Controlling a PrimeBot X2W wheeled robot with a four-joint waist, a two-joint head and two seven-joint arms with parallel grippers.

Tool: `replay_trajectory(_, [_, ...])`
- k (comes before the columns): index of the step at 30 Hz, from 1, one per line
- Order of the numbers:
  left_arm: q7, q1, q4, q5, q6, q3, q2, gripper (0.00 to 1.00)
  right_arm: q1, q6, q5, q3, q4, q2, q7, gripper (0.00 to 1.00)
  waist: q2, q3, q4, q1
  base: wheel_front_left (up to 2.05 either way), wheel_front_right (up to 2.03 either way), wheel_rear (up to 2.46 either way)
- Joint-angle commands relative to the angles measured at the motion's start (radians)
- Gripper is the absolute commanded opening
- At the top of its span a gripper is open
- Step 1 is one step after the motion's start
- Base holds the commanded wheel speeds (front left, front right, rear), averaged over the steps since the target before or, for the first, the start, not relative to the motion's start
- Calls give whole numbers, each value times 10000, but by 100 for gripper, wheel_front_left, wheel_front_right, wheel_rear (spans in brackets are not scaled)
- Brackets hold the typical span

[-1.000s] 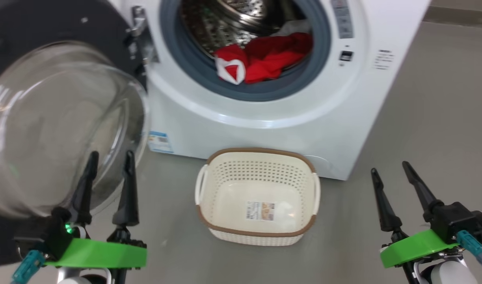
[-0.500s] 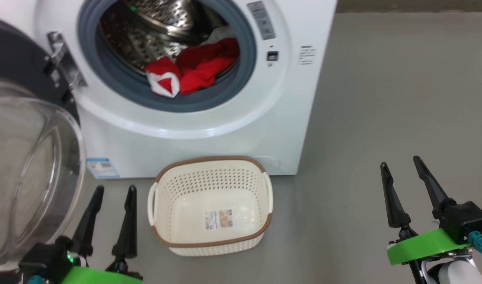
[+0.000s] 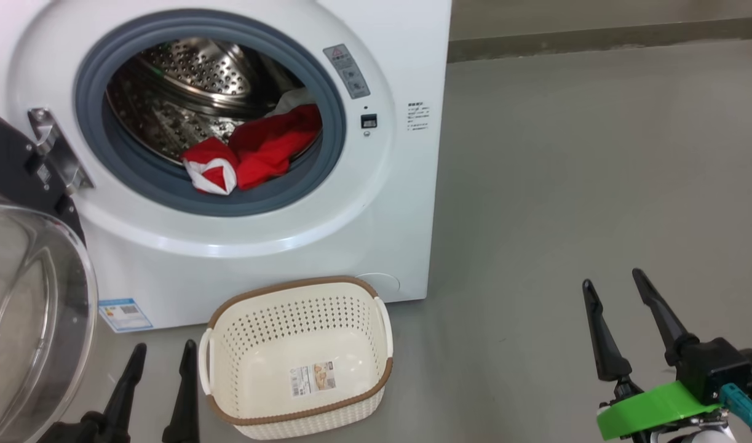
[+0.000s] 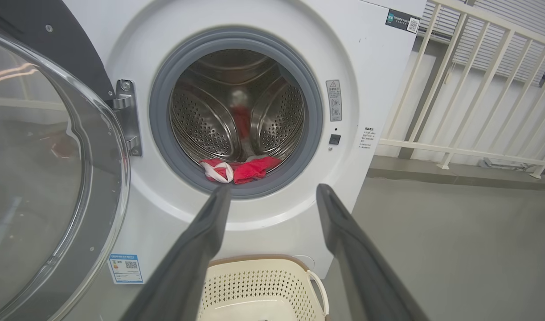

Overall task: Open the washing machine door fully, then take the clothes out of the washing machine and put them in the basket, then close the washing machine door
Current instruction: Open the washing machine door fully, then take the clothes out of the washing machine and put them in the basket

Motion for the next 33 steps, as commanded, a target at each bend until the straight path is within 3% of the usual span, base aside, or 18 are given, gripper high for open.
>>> replay_trajectory(1, [-140, -123, -160, 114, 66, 432, 214, 100, -73, 46, -41, 277, -278, -62, -120, 100, 0, -73, -81, 0, 0, 0, 0])
replay_trajectory(20, [-141, -27, -17, 266, 247, 404, 226, 100, 40, 46, -27, 275, -325, -62, -120, 100, 0, -10, 33, 0, 8, -8, 0])
replay_trajectory(33, [-134, -153, -199, 245, 247, 322, 322, 100, 13, 46, 13, 300, -286, -62, -120, 100, 0, 47, 83, 0, 150, -150, 0])
